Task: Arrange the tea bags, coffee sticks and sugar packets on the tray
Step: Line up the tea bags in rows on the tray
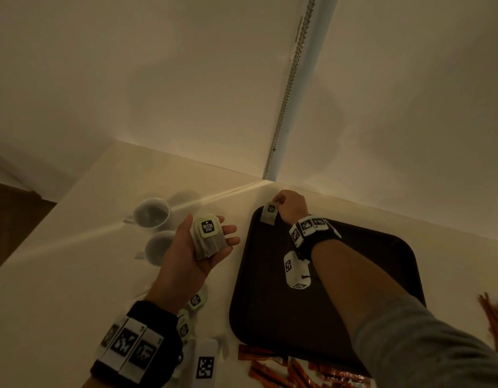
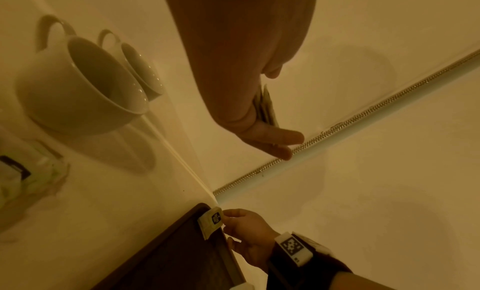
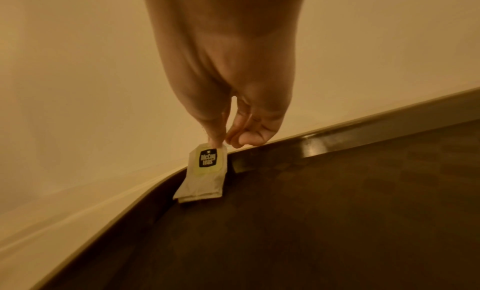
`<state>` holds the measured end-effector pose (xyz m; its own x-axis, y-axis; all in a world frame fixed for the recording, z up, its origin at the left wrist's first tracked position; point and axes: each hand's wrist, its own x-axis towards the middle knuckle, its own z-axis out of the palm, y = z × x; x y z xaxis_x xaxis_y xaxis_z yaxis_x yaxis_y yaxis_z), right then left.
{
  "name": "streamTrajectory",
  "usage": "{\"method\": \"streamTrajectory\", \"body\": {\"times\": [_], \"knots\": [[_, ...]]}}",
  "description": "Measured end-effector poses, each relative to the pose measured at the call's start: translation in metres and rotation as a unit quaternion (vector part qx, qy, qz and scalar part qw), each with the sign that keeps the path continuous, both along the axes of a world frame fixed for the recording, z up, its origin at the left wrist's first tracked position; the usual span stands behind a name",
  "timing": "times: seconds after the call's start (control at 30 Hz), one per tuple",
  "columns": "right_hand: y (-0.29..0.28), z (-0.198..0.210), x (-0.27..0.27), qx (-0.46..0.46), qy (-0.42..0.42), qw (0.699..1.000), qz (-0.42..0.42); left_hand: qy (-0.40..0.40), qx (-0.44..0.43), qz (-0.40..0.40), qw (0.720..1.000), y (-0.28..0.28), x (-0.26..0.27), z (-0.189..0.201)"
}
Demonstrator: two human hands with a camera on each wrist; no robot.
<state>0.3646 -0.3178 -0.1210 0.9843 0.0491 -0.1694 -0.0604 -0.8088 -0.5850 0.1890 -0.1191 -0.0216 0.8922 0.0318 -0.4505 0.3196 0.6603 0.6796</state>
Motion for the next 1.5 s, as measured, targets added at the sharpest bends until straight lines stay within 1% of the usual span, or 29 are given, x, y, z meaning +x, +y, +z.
{"method": "streamTrajectory", "body": {"times": [0.13,0.2,0.23,0.27,0.33,0.4,0.43,0.47,0.53,0.6,0.73,0.83,0.97,1.13,1.2,1.4,1.5], "knots": [[-0.002,-0.001,0.003,-0.009,0.000,1.000,-0.003,0.001,-0.012,-0.014,1.000,-0.004,0.000,-0.003],[0.002,0.008,-0.001,0.025,-0.013,1.000,-0.008,-0.004,-0.001,-0.023,1.000,-0.006,-0.002,-0.004],[0.007,0.017,-0.005,0.058,-0.024,0.998,0.000,-0.009,0.015,-0.028,0.999,-0.006,-0.003,-0.004],[0.012,0.031,-0.011,0.097,-0.028,0.995,0.019,-0.015,0.037,-0.034,0.999,-0.008,-0.003,-0.003],[0.024,0.067,-0.029,0.180,-0.010,0.979,0.091,-0.030,0.080,-0.046,0.995,-0.010,-0.002,0.001],[0.032,0.102,-0.050,0.249,0.027,0.951,0.181,-0.049,0.109,-0.048,0.992,-0.014,0.000,0.005],[0.034,0.115,-0.059,0.265,0.029,0.939,0.219,-0.059,0.121,-0.048,0.990,-0.015,0.002,0.007],[0.035,0.125,-0.067,0.266,0.018,0.932,0.246,-0.070,0.129,-0.048,0.988,-0.017,0.003,0.010],[0.035,0.138,-0.080,0.252,-0.021,0.930,0.267,-0.096,0.138,-0.054,0.984,-0.020,0.004,0.014],[0.032,0.149,-0.088,0.243,-0.058,0.931,0.267,-0.122,0.142,-0.066,0.980,-0.023,0.004,0.018],[0.020,0.177,-0.102,0.257,-0.094,0.928,0.252,-0.166,0.146,-0.064,0.973,-0.029,0.003,0.023],[0.016,0.194,-0.114,0.231,-0.152,0.928,0.249,-0.189,0.128,-0.058,0.972,-0.036,0.002,0.028],[0.017,0.213,-0.129,0.190,-0.225,0.916,0.271,-0.204,0.072,-0.069,0.974,-0.045,0.000,0.036],[0.015,0.226,-0.133,0.183,-0.249,0.919,0.245,-0.209,0.002,-0.060,0.976,-0.050,-0.003,0.045],[0.017,0.228,-0.134,0.169,-0.263,0.918,0.243,-0.214,-0.005,-0.072,0.974,-0.051,-0.004,0.048],[0.019,0.237,-0.139,0.135,-0.268,0.924,0.236,-0.216,-0.024,-0.102,0.971,-0.054,-0.009,0.052],[0.020,0.239,-0.140,0.156,-0.250,0.925,0.239,-0.214,-0.036,-0.104,0.971,-0.054,-0.010,0.051]]}}
